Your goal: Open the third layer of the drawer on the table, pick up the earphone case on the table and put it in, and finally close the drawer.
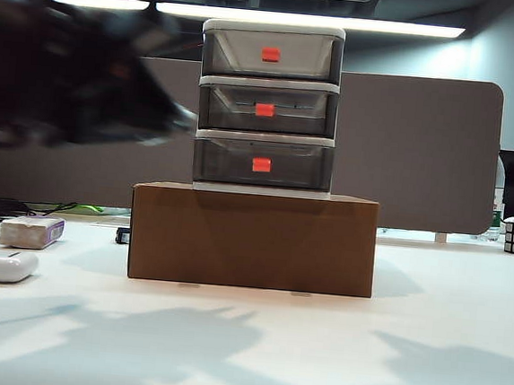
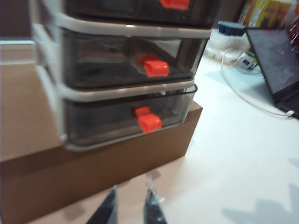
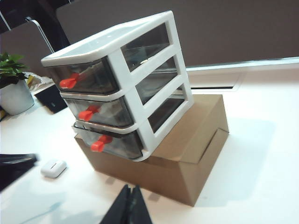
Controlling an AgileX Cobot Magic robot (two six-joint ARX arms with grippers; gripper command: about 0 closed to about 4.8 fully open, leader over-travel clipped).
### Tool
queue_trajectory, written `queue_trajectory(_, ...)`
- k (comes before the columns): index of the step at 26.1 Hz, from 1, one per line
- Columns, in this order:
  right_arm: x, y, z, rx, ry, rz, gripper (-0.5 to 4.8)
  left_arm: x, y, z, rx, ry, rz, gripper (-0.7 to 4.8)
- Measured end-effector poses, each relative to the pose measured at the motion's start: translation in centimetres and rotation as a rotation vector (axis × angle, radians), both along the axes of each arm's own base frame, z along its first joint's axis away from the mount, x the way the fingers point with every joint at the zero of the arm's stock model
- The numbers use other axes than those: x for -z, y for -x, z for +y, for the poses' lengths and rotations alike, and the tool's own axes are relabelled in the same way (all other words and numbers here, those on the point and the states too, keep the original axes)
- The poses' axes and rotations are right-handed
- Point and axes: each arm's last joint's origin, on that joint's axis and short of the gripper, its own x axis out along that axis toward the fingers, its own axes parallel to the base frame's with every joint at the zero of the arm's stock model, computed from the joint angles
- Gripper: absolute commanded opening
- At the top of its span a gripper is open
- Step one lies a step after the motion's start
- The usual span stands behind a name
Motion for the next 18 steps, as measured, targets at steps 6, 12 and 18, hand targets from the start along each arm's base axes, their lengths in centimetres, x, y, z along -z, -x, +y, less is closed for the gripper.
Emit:
queue_trajectory(6, -2.0, -1.7, 1.1, -0.149, 0.050, 0.031, -0.02, 0.0, -1.8, -3.1, 0.042, -0.017, 0.040, 0.66)
queue_trajectory(12, -2.4, -2.8, 2.2, -0.221, 0.104, 0.051, -0.02, -0.5, -1.8, -3.4, 0.082, 0.045, 0.047, 0.67)
queue_trajectory(18, -2.3, -5.1, 3.6, -0.226, 0.188, 0.113, -0.02, -0.1, 0.5, -5.6, -0.198, 0.001, 0.003, 0.66)
